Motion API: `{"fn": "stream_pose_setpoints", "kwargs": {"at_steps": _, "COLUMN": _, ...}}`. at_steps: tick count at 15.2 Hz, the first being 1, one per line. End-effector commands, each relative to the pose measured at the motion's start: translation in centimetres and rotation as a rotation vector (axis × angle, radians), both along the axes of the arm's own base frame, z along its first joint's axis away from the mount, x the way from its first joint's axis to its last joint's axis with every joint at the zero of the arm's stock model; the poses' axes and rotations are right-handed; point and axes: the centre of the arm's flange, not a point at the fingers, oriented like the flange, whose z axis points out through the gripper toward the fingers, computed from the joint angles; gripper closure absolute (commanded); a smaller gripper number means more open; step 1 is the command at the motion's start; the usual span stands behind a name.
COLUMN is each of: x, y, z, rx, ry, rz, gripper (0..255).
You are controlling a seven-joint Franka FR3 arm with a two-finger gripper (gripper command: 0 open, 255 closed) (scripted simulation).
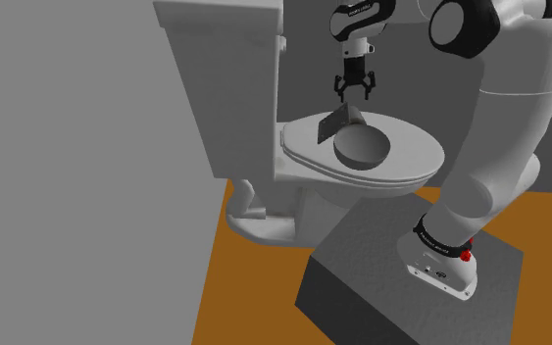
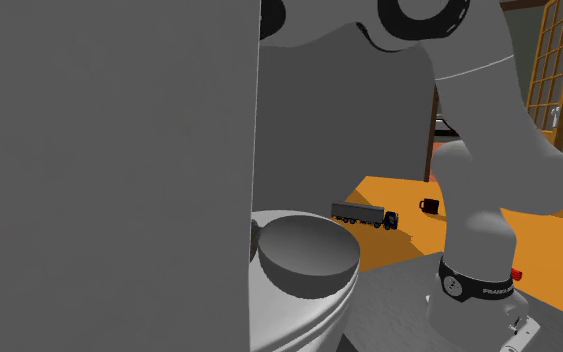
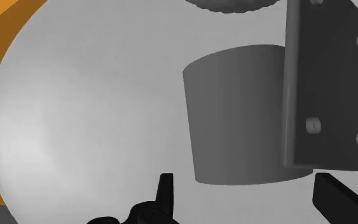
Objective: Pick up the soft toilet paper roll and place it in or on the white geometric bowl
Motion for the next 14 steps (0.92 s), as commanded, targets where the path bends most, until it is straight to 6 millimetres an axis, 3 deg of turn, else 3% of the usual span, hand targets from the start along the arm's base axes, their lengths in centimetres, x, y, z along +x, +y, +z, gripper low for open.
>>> {"fn": "stream_pose_setpoints", "kwargs": {"at_steps": 1, "x": 0.2, "y": -2.5, "z": -1.8, "rx": 0.003, "ry": 0.031, "rz": -0.056, "gripper": 0}}
{"fn": "stream_pose_setpoints", "kwargs": {"at_steps": 2, "x": 0.2, "y": -3.5, "z": -2.4, "rx": 0.004, "ry": 0.042, "rz": -0.077, "gripper": 0}}
{"fn": "stream_pose_setpoints", "kwargs": {"at_steps": 9, "x": -1.2, "y": -2.9, "z": -5.8, "rx": 0.004, "ry": 0.042, "rz": -0.077, "gripper": 0}}
{"fn": "stream_pose_setpoints", "kwargs": {"at_steps": 14, "x": -1.3, "y": -2.9, "z": -6.1, "rx": 0.004, "ry": 0.042, "rz": -0.077, "gripper": 0}}
